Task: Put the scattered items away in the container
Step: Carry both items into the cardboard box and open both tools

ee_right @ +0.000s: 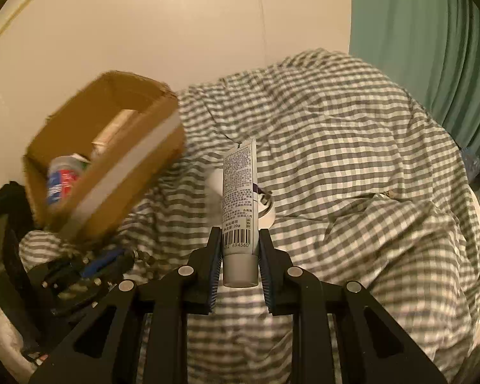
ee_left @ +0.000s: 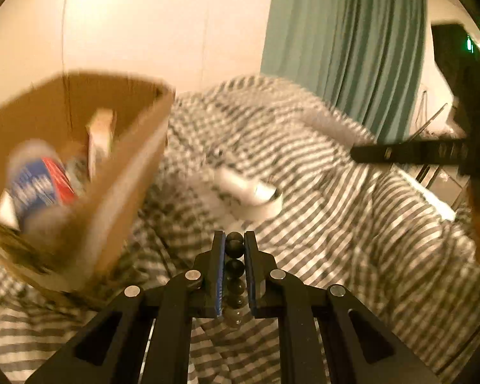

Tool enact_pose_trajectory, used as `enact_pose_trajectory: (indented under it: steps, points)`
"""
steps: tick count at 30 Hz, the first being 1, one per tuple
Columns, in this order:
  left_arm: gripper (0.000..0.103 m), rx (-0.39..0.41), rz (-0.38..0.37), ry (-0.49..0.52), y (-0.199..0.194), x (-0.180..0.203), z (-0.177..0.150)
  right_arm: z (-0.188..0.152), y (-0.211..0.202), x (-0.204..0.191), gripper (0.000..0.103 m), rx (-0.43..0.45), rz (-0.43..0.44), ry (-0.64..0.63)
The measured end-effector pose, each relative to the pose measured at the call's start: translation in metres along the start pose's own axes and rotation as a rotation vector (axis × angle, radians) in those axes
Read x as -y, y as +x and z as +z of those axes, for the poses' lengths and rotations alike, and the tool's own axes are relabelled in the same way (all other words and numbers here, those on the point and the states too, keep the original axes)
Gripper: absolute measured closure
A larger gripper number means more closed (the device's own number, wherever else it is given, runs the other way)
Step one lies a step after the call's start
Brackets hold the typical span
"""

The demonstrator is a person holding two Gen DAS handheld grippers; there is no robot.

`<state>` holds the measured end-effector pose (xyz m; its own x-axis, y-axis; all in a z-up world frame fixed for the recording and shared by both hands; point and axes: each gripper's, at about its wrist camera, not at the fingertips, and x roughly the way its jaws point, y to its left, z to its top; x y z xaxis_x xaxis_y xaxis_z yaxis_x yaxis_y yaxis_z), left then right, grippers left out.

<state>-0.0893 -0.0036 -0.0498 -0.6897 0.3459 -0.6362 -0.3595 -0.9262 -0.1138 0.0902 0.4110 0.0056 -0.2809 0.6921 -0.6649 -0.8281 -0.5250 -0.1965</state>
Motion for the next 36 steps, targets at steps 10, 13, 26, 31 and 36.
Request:
enact_pose_trajectory:
  steps: [10,13,26,31,36]
  points:
    - [0.092,0.161,0.037,-0.014,-0.078,-0.032,0.077,0.004,-0.071,-0.048,0.082,0.113,0.07,-0.061]
    - [0.092,0.204,0.066,-0.037,-0.091,-0.057,0.102,0.021,-0.08,-0.073,0.082,0.14,0.105,-0.104]
    - [0.092,0.12,0.223,-0.201,-0.033,-0.193,0.091,0.102,0.013,-0.193,0.082,0.138,0.289,-0.219]
    - [0.092,0.099,0.266,-0.189,-0.017,-0.207,0.081,0.118,0.073,-0.223,0.081,0.088,0.334,-0.188]
    - [0.072,0.116,0.254,-0.229,-0.019,-0.215,0.08,0.122,0.087,-0.222,0.053,0.081,0.328,-0.144]
